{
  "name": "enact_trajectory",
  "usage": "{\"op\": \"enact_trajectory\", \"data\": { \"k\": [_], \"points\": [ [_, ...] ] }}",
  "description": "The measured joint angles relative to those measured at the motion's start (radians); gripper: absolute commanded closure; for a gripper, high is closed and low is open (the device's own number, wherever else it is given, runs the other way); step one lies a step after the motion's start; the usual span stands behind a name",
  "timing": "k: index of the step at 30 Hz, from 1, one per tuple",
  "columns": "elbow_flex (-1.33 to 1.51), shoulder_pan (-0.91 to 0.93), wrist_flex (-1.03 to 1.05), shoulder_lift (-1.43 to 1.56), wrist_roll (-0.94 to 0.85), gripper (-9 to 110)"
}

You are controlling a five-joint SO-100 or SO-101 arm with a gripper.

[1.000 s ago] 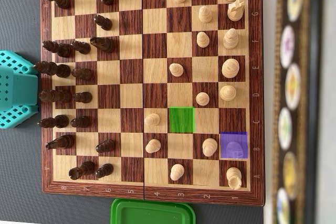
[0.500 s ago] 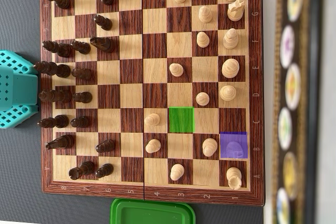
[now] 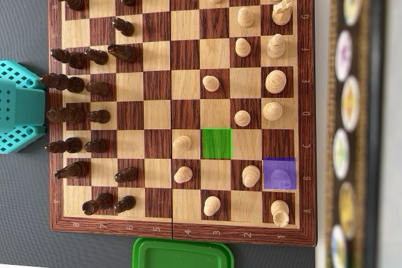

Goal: Play chess

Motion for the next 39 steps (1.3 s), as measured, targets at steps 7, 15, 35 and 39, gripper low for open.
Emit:
{"op": "enact_trajectory", "data": {
  "k": [7,15,35,39],
  "points": [
    [-0.129,0.0,0.318,0.0,0.0,89],
    [-0.291,0.0,0.827,0.0,0.0,89],
    [-0.448,-0.003,2.077,-0.002,0.0,89],
    [-0.472,-0.003,2.253,-0.003,0.0,89]
  ]
}}
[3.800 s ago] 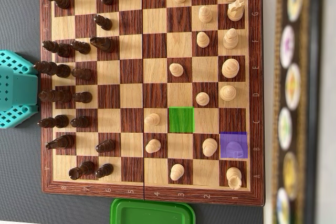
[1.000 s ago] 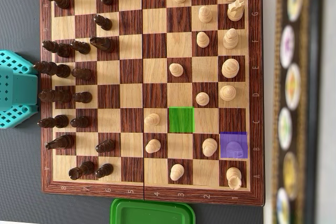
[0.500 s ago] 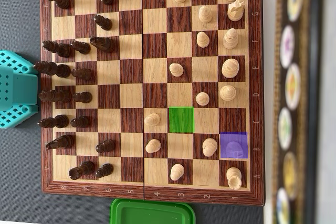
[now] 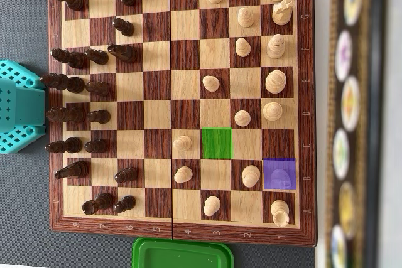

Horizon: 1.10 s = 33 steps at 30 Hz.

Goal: Play chess

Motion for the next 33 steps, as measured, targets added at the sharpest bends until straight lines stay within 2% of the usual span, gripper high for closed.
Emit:
{"op": "enact_trajectory", "data": {
  "k": [19,25,33],
  "points": [
    [-0.002,0.0,0.538,-0.037,0.0,88],
    [-0.101,-0.002,0.644,-0.258,0.0,88],
    [-0.423,0.064,0.759,-0.753,-0.002,89]
  ]
}}
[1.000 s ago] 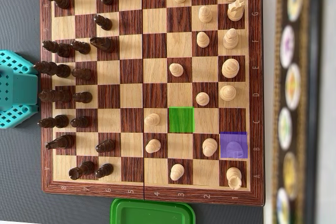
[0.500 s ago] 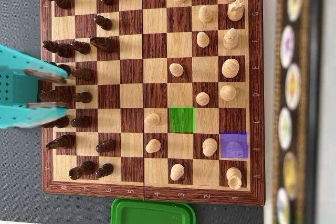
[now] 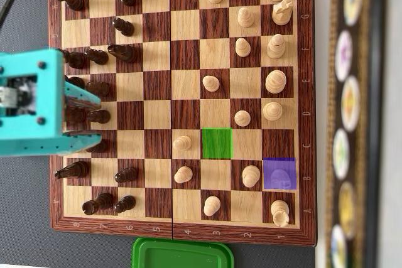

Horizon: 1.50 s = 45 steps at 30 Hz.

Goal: Play chess

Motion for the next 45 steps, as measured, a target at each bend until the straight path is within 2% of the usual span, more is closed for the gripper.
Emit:
{"op": "enact_trajectory", "data": {
  "k": [9,18,45],
  "points": [
    [-0.397,0.028,0.064,-0.492,0.0,89],
    [-0.681,0.074,0.064,-0.844,0.0,89],
    [-1.17,0.091,0.063,-1.376,0.0,89]
  ]
}}
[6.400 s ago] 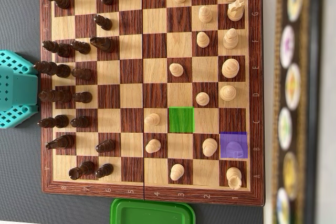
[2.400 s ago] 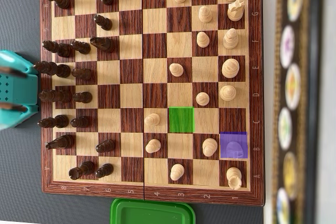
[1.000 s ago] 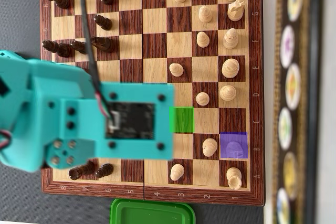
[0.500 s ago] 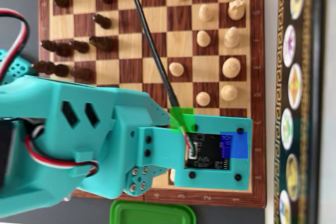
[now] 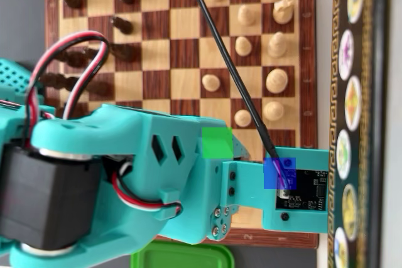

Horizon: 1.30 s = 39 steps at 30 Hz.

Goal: Play chess

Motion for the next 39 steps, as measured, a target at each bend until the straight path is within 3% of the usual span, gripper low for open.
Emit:
{"op": "enact_trajectory", "data": {
  "k": [39],
  "points": [
    [-0.179,0.026,-0.058,-0.195,-0.044,89]
  ]
}}
